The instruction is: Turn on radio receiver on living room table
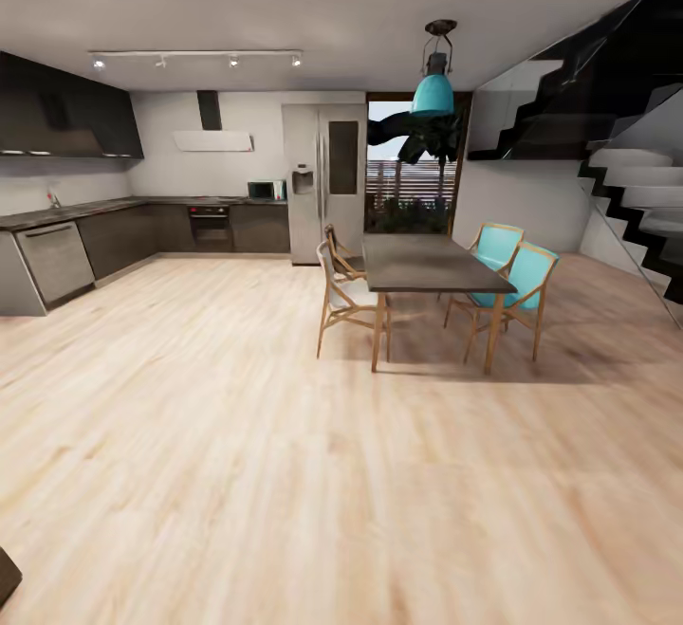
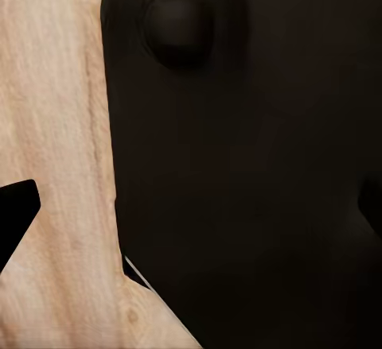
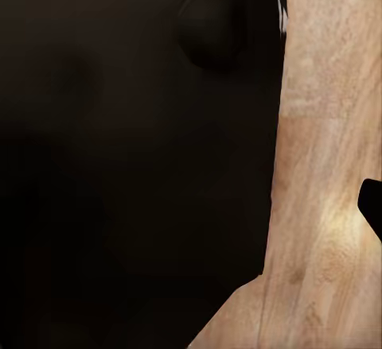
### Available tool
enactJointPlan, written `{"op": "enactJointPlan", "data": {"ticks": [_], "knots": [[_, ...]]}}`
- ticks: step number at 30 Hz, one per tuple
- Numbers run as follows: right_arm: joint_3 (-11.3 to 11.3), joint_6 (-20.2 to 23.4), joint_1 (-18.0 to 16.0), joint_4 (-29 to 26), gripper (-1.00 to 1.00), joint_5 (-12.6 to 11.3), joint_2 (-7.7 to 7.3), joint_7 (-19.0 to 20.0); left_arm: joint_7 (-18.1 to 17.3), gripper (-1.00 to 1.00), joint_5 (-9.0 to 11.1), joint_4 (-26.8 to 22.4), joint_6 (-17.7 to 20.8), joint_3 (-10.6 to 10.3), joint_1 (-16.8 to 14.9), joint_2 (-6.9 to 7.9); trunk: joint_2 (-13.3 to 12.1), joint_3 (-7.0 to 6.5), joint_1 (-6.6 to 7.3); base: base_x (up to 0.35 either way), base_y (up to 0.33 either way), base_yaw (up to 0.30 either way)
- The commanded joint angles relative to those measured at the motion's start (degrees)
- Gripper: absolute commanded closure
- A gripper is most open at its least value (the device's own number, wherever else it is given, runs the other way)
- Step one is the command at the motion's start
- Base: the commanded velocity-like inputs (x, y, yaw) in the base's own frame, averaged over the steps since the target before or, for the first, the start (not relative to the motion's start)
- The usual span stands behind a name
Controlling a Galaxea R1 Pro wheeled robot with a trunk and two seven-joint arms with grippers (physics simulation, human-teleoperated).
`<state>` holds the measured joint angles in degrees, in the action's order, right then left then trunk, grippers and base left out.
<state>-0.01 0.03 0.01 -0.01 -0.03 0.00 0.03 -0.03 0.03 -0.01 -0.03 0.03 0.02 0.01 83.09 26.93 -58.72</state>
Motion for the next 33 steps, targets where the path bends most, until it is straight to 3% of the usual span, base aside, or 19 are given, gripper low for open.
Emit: {"op": "enactJointPlan", "data": {"ticks": [1,3,10,20,33], "knots": [[-0.10,0.30,0.33,0.34,-1.00,-0.22,0.33,0.25,-0.29,-1.00,0.30,-0.11,-0.30,0.31,0.32,0.33,-0.01,0.00,-0.01,0.000,0.000,0.000],[-0.03,0.70,0.68,0.62,-1.00,-0.17,0.77,0.29,-0.30,-1.00,0.55,-0.10,-0.89,0.70,0.98,0.44,-0.01,0.00,-0.01,0.000,0.000,0.000],[-0.13,0.59,0.37,0.60,-1.00,-0.09,0.19,0.33,-0.32,-1.00,0.50,-1.40,-0.95,0.92,3.26,0.67,-0.01,0.00,-0.01,0.000,0.000,0.000],[-0.23,0.51,0.34,0.62,-1.00,-0.19,-0.02,0.33,-0.32,-1.00,0.50,-1.57,-0.96,0.92,3.23,0.70,-0.01,0.00,-0.01,0.000,0.000,-0.007],[-0.31,-1.24,0.34,0.62,-1.00,-0.48,-0.07,0.33,-0.32,-1.00,0.50,-1.57,-0.95,0.94,3.23,0.70,-0.01,0.00,-0.01,0.000,0.000,-0.240]]}}
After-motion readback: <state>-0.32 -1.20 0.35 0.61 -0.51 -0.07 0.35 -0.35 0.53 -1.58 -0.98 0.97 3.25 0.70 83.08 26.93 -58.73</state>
